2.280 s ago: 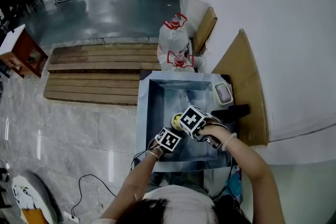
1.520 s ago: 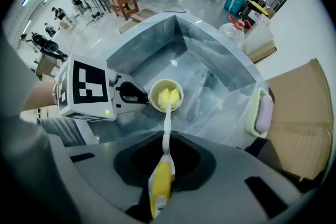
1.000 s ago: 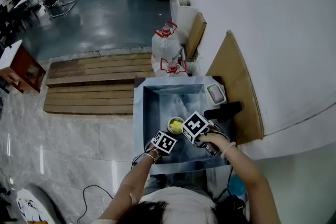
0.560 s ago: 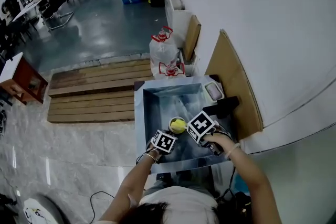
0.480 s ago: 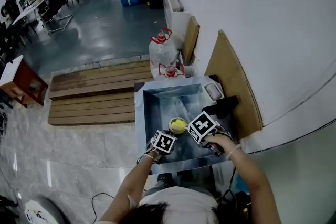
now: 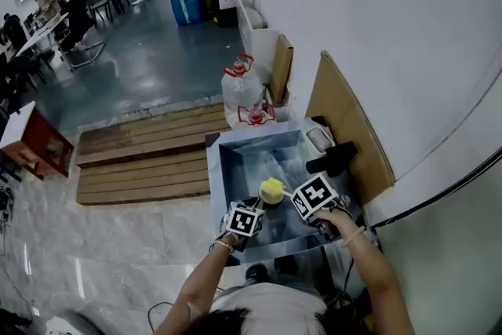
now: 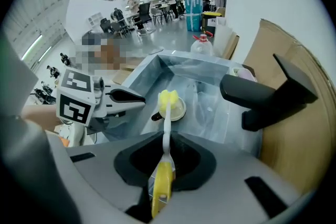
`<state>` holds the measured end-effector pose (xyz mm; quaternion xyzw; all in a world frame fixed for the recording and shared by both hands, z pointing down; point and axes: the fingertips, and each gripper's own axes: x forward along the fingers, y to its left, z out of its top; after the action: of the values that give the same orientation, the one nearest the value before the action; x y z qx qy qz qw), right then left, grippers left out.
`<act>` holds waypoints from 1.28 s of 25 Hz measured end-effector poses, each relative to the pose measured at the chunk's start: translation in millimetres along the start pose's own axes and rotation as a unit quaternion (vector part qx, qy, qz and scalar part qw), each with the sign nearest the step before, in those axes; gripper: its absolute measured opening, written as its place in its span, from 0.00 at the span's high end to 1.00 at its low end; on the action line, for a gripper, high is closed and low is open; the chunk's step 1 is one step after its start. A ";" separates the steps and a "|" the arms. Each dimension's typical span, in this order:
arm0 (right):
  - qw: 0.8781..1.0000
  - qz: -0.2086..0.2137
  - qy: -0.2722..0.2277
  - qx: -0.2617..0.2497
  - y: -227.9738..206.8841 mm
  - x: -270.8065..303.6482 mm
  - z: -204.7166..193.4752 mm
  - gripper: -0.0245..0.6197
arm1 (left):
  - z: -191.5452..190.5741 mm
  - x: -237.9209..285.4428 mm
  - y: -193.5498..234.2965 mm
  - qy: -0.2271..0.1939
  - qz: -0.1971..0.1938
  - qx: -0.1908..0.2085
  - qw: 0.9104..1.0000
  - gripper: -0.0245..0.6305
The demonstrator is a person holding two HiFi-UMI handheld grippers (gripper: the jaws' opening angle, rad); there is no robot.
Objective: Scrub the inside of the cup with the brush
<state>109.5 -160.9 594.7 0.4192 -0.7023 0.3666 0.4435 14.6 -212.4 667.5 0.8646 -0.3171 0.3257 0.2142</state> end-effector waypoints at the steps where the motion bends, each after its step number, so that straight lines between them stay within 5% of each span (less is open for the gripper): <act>1: 1.000 -0.003 -0.008 0.005 0.8 -0.4 0.8 0.88 | 1.2 -4.4 1.5 -0.007 0.000 0.000 1.000 0.89; 16: 0.988 -0.067 -0.134 0.042 22.3 -5.0 7.8 0.88 | 19.0 -81.5 33.3 -0.110 0.012 -0.028 0.993 0.95; 32: 0.949 -0.101 -0.293 0.050 40.3 -31.8 19.8 0.88 | 47.3 -144.4 6.4 -0.171 0.025 0.005 0.985 0.95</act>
<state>74.5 -154.7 552.7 0.5986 -0.7359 0.2155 0.2318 -54.4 -185.2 534.7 0.9005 -0.3688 0.1796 0.1445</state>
